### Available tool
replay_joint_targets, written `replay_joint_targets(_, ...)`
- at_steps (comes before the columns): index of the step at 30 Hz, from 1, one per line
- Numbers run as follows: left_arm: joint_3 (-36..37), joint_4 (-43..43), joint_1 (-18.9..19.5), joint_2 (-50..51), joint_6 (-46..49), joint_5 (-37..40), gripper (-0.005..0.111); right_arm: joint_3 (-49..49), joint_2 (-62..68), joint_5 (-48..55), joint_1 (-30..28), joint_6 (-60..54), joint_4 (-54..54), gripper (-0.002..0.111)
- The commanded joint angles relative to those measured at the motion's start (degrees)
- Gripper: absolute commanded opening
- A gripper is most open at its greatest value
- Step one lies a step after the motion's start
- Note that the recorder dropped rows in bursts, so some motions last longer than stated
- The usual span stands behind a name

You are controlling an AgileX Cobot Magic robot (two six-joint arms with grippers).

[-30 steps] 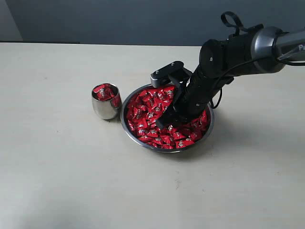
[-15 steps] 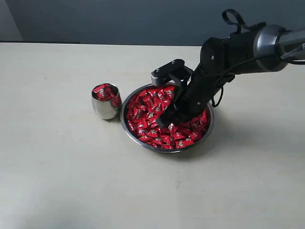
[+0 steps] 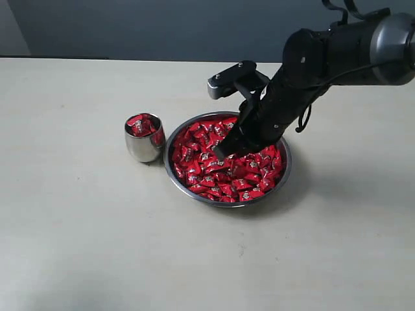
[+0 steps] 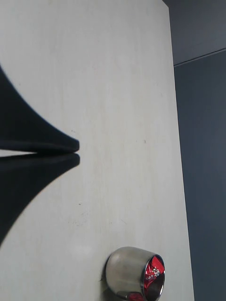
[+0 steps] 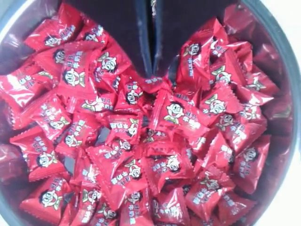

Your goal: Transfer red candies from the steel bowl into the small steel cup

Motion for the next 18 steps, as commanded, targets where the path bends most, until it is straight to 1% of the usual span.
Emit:
replay_joint_targets(1,-0.5,0.1,-0.3,-0.3,-0.1,-0.3,0.000,-0.3,-1.1,-2.5,-0.3,0.1,2.2,-0.001)
replay_joint_targets(3,-0.5,0.1,-0.3,-0.3,-0.1,-0.3,0.000,-0.6,-1.4,-2.9,-0.3,0.1,2.7,-0.001)
replay_joint_targets(9,-0.5,0.1,-0.3,-0.3,-0.1,-0.3,0.000,-1.1,-1.5,0.4,-0.3,0.6,2.7,-0.001)
replay_joint_targets(10,-0.5,0.1,-0.3,-0.3,-0.1,-0.3,0.000,-1.1,-1.5,0.8,-0.3,0.6,2.7,0.001)
replay_joint_targets(12,-0.5,0.1,-0.3,-0.3,-0.1,-0.3,0.000,-1.1,-1.5,1.7,-0.3,0.6,2.8,0.008)
replay_joint_targets(16,-0.5,0.1,-0.3,-0.3,-0.1,-0.3,0.000,-1.1,0.1,4.3,-0.3,0.6,2.9,0.030)
replay_joint_targets(18,-0.5,0.1,-0.3,-0.3,-0.1,-0.3,0.000,-1.1,1.5,4.9,-0.1,0.4,2.9,0.038)
